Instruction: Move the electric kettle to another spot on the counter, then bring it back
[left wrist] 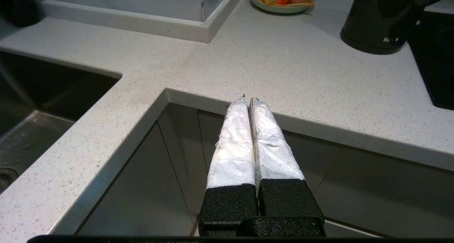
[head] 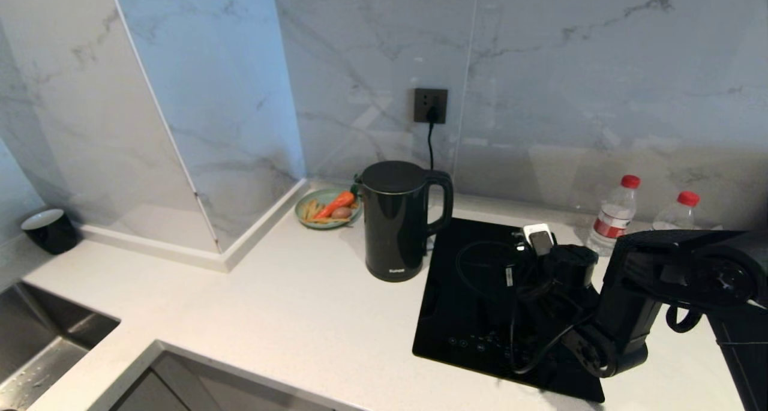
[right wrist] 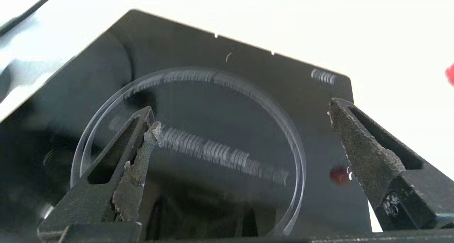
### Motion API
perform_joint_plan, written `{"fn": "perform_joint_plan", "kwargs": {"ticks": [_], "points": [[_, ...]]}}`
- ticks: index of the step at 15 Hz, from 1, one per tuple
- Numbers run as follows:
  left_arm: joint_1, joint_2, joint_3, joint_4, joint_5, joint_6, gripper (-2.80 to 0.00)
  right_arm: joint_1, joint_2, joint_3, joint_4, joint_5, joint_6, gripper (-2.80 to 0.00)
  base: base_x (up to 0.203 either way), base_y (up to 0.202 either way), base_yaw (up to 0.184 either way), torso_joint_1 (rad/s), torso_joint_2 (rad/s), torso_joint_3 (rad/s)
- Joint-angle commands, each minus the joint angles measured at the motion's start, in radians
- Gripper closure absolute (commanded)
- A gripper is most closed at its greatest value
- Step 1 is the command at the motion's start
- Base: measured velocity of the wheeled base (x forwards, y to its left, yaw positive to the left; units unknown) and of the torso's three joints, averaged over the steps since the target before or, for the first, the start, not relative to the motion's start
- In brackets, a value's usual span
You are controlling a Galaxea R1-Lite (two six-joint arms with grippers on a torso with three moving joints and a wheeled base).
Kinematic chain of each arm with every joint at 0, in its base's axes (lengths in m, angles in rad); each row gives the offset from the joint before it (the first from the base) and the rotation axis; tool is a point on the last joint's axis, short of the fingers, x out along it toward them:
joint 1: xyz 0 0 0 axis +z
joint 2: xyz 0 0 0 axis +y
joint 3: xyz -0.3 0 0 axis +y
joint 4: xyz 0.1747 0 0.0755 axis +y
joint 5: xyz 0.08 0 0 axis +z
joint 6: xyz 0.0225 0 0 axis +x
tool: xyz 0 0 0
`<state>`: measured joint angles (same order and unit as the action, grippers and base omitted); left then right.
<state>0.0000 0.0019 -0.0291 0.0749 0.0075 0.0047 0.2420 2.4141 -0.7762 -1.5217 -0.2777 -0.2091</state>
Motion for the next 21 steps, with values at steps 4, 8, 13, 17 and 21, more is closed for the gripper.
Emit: {"fn": "perform_joint_plan", "kwargs": {"ticks": [4, 8, 13, 17, 21], "points": [[0.000, 0.000, 0.000, 0.000, 0.000, 0.000, 0.00, 0.024, 0.093, -0.083, -0.008, 0.012, -0.008, -2.80, 0.000, 0.000, 0.000, 0.000, 0.00, 0.000], [0.000, 0.000, 0.000, 0.000, 0.000, 0.000, 0.00, 0.053, 0.095, -0.173, -0.008, 0.011, -0.007, -2.80, 0.000, 0.000, 0.000, 0.000, 0.00, 0.000], [0.000, 0.000, 0.000, 0.000, 0.000, 0.000, 0.00, 0.056, 0.129, -0.222, -0.008, 0.019, -0.004, -2.80, 0.000, 0.000, 0.000, 0.000, 0.00, 0.000], [0.000, 0.000, 0.000, 0.000, 0.000, 0.000, 0.00, 0.029, 0.148, -0.280, -0.008, 0.053, -0.003, -2.80, 0.000, 0.000, 0.000, 0.000, 0.00, 0.000], [0.000, 0.000, 0.000, 0.000, 0.000, 0.000, 0.00, 0.019, 0.156, -0.287, -0.008, 0.094, 0.004, -2.80, 0.000, 0.000, 0.000, 0.000, 0.00, 0.000]]}}
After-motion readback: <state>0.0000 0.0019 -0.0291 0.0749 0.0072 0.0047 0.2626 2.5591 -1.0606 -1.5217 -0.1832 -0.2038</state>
